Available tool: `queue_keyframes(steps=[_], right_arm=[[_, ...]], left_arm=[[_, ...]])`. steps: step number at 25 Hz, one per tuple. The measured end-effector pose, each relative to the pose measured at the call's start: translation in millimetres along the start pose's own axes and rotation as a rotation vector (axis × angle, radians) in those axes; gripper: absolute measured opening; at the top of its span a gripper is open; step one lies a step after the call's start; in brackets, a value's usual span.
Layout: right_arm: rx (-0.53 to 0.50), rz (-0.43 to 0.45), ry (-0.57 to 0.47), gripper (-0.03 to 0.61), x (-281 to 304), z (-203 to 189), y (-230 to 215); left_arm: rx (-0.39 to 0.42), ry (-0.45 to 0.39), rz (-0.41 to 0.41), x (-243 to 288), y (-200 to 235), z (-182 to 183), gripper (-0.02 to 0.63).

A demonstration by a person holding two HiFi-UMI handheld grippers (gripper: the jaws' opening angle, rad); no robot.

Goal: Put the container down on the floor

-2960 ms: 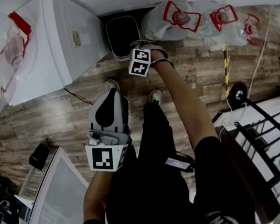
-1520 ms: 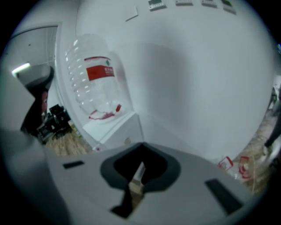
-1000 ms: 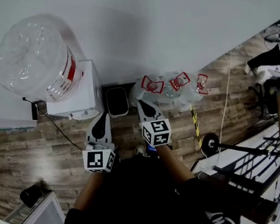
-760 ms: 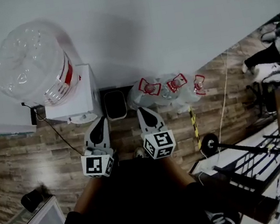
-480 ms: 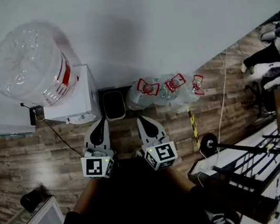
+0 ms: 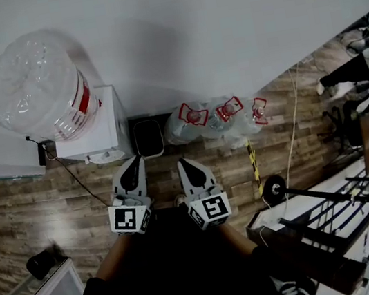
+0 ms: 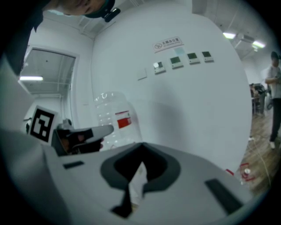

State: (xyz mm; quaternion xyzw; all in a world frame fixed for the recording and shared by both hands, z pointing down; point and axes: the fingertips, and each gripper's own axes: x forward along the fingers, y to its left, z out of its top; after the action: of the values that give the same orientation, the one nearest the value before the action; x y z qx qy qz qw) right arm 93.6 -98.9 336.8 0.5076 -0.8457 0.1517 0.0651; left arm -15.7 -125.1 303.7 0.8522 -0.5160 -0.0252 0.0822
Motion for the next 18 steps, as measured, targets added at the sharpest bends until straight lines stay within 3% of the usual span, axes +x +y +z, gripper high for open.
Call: queue_keyframes(steps=[18], right_arm=[[-0.010, 0.005, -0.003, 0.032, -4.6, -1.3, 7.6]], left_arm=[[-0.004, -0.003, 0.003, -8.0, 0.5, -2.3, 0.023]])
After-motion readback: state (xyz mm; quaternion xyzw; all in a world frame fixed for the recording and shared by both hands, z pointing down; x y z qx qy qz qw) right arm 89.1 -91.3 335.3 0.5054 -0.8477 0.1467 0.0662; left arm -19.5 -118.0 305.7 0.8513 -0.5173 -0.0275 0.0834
